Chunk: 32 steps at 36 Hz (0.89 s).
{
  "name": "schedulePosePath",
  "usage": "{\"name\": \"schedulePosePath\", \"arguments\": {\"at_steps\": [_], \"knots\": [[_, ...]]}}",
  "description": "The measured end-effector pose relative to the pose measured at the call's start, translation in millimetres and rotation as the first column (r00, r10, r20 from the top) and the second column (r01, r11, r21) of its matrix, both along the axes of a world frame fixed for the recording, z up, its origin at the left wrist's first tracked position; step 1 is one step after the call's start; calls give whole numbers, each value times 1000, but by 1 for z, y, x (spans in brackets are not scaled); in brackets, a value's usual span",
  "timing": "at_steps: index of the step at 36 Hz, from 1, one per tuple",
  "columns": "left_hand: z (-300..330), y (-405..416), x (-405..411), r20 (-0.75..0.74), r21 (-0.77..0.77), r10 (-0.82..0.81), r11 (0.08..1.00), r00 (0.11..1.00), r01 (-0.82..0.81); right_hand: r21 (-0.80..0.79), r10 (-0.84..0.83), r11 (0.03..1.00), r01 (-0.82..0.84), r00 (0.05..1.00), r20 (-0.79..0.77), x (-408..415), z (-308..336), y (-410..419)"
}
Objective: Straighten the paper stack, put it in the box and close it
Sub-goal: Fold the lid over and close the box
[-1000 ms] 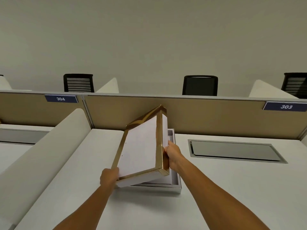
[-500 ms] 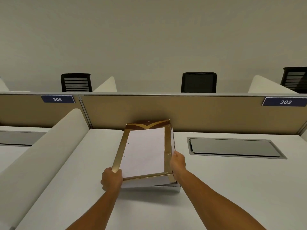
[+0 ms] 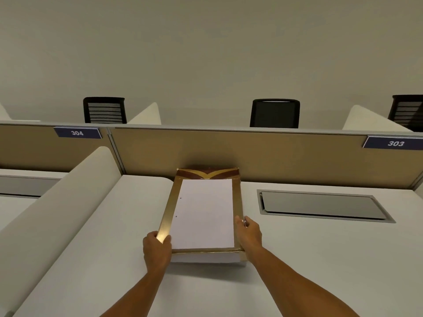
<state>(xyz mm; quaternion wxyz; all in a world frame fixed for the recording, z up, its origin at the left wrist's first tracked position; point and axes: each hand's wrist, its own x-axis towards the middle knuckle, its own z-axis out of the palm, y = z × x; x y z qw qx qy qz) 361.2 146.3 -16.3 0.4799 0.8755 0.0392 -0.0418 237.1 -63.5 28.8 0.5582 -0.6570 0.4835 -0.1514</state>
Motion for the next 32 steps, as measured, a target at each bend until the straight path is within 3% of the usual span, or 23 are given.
{"name": "schedulePosePath", "arguments": {"at_steps": [7, 19, 32], "knots": [[0, 0, 2, 35, 34, -58, 998, 998, 57, 10, 21, 1000, -21, 1000, -19, 2, -7, -6], [-4, -3, 18, -10, 240, -213, 948, 977, 209, -24, 81, 996, -84, 993, -85, 15, -19, -17], [-4, -7, 23, -22, 294, -292, 912, 956, 285, -24, 93, 995, -96, 990, -108, 19, -29, -22]]}}
